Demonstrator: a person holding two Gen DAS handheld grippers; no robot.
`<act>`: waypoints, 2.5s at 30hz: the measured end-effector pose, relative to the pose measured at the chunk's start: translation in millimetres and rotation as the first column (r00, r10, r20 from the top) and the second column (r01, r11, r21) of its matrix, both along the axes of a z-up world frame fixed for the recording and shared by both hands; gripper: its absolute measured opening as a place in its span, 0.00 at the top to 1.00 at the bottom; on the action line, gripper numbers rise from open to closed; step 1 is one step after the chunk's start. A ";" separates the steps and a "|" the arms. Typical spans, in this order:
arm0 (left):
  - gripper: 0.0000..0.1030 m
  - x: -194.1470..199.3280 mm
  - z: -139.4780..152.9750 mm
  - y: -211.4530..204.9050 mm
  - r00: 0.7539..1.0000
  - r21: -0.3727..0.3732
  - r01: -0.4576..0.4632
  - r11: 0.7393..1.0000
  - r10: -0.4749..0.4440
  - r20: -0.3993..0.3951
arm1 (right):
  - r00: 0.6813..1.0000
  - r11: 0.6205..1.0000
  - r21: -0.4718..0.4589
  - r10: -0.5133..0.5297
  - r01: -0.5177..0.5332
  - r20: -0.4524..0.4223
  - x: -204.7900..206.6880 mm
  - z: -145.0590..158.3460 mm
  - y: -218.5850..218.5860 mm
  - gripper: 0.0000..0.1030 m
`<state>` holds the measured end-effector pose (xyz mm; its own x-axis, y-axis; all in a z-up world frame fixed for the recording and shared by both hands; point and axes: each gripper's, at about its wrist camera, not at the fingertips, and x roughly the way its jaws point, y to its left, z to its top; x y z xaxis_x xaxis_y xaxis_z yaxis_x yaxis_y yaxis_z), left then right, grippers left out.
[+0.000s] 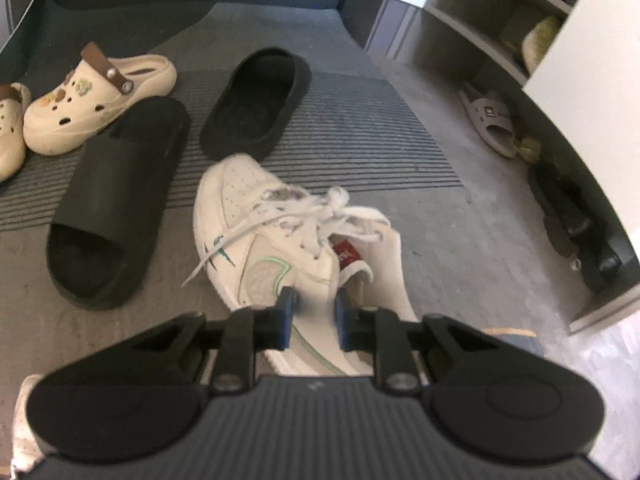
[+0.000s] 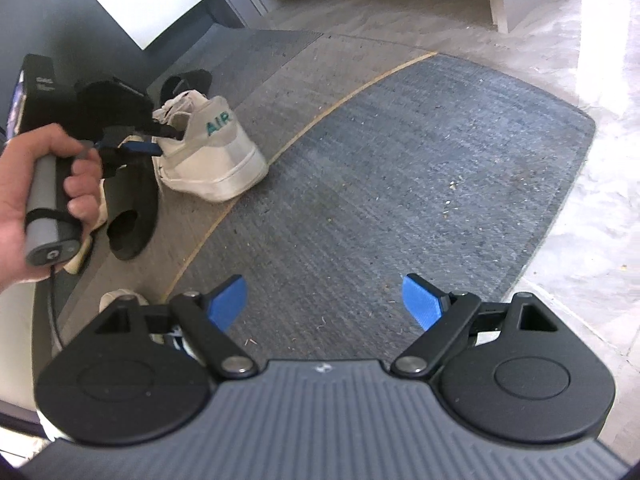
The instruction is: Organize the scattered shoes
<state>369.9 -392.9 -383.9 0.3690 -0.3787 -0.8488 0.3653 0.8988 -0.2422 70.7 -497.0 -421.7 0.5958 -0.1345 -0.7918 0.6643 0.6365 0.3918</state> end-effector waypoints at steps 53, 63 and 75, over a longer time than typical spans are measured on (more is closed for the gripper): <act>0.01 -182.1 122.4 247.7 0.870 0.011 0.459 0.889 -0.452 0.197 | 0.687 0.606 -0.365 0.711 -0.706 -0.148 98.2 55.5 57.5 0.14; 0.01 -170.8 76.5 304.8 0.934 -0.089 0.357 0.930 -0.355 0.043 | 0.595 0.525 -0.281 0.735 -0.803 -0.326 151.8 4.3 67.0 0.04; 0.01 -167.0 63.5 336.3 0.949 -0.080 0.314 0.946 -0.313 0.024 | 0.578 0.578 -0.121 0.732 -0.807 -0.361 177.1 -26.0 65.6 0.12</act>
<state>202.8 -56.7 -320.4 0.2298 -0.5443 -0.8068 0.6285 0.7159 -0.3040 247.8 -431.4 -447.6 0.3584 0.0724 -0.9308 -0.0826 0.9955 0.0456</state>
